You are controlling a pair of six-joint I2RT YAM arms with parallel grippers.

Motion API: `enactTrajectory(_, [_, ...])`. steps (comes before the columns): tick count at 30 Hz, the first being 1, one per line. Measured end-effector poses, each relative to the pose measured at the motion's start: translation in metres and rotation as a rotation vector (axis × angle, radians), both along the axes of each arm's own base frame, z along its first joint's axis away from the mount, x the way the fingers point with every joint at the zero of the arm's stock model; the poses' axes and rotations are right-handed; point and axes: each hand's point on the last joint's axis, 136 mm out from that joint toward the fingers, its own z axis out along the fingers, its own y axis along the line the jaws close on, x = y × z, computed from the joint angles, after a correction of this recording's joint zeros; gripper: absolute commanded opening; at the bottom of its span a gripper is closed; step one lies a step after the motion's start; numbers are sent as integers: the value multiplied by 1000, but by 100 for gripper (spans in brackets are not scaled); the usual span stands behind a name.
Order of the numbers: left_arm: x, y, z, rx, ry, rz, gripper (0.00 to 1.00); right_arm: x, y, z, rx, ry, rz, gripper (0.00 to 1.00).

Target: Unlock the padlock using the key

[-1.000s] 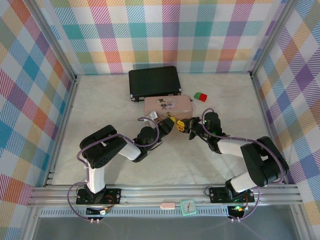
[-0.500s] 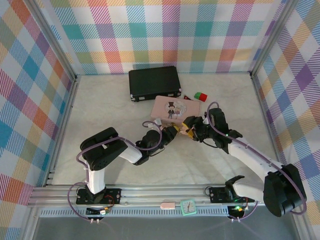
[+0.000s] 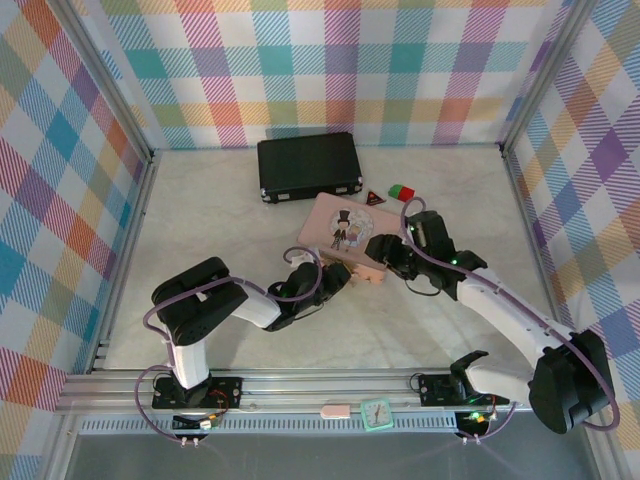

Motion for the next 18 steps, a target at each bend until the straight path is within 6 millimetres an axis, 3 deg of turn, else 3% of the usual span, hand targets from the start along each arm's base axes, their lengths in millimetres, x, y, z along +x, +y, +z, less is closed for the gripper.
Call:
enactTrajectory(3, [-5,11,-1,16,24,12,58,-7,9,4,-44,-27,61,62])
enactTrajectory(8, [-11,36,20,49,31,39,69,-19,26,-3,-138,-30,169,62])
enactTrajectory(13, [-4,81,58,129,-23,121,87,-38,54,-21,-292,-22,327,61])
enactTrajectory(18, [14,130,86,241,-66,201,91,-45,80,-41,-475,-29,466,59])
